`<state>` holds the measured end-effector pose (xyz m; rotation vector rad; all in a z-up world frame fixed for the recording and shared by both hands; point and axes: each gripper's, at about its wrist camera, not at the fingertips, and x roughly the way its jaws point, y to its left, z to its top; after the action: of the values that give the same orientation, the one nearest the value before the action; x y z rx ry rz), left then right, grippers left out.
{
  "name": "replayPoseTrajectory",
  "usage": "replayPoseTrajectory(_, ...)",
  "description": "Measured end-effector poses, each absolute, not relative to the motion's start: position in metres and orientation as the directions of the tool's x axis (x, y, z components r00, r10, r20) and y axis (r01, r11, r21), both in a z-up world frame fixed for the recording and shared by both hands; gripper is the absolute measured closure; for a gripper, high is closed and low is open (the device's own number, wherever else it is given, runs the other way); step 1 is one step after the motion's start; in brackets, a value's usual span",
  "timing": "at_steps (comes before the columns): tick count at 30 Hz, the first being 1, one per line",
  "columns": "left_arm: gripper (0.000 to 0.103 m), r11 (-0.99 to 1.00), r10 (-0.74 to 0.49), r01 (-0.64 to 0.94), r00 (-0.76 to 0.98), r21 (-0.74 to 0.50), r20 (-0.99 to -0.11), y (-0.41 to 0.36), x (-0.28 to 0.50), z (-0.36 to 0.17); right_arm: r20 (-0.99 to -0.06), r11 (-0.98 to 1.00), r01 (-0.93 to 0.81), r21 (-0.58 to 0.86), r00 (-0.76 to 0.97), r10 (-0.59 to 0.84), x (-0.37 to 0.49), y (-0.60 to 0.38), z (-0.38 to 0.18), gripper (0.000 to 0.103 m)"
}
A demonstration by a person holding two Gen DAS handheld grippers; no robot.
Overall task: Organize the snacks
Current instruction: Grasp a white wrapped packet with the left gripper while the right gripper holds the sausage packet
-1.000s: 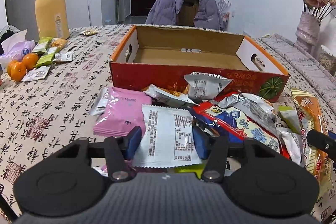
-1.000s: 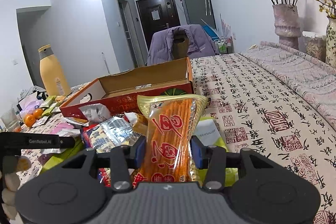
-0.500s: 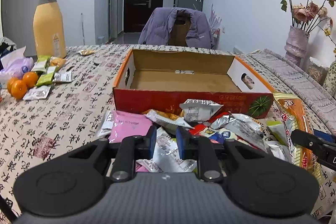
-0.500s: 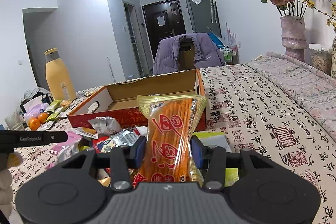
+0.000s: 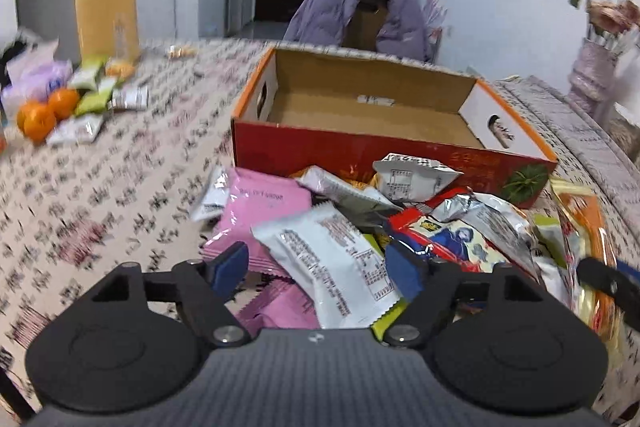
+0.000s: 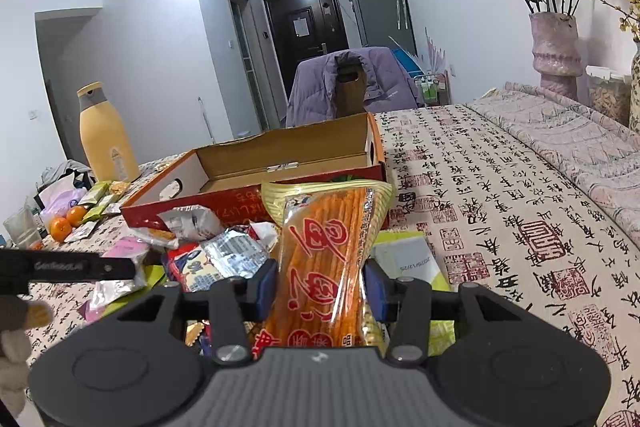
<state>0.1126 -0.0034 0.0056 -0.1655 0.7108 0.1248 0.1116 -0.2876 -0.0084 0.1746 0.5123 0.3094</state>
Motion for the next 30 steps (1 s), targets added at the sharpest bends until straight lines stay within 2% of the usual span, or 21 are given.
replayPoseTrajectory(5, 0.023, 0.963, 0.055, -0.221, 0.721, -0.153, -0.691, 0.001, 0.127, -0.001, -0.454, 0.940, -0.243, 0.239, 0.828, 0.329, 0.111, -0.289, -0.008, 0.058)
replayPoseTrajectory(7, 0.030, 0.965, 0.062, -0.220, 0.725, -0.145, -0.686, 0.001, 0.126, -0.003, -0.456, 0.941, -0.239, 0.241, 0.828, 0.327, 0.112, -0.290, -0.008, 0.058)
replayPoseTrajectory(12, 0.071, 0.973, 0.025, -0.169, 0.751, -0.155, -0.660, 0.000, 0.119, -0.001, -0.458, 0.939, -0.246, 0.242, 0.824, 0.334, 0.111, -0.288, -0.009, 0.058)
replayPoseTrajectory(14, 0.084, 0.978, 0.014, -0.143, 0.766, -0.150, -0.642, -0.002, 0.114, 0.000, -0.458, 0.938, -0.249, 0.241, 0.823, 0.336, 0.111, -0.287, -0.008, 0.058)
replayPoseTrajectory(18, 0.090, 0.985, 0.011, -0.114, 0.796, -0.132, -0.605, -0.004, 0.104, 0.006, -0.456, 0.939, -0.252, 0.236, 0.824, 0.335, 0.109, -0.286, -0.006, 0.058)
replayPoseTrajectory(30, 0.095, 0.994, -0.004, -0.050, 0.872, -0.098, -0.489, -0.003, 0.087, 0.035, -0.408, 0.937, -0.280, 0.207, 0.846, 0.343, 0.111, -0.284, 0.012, 0.058)
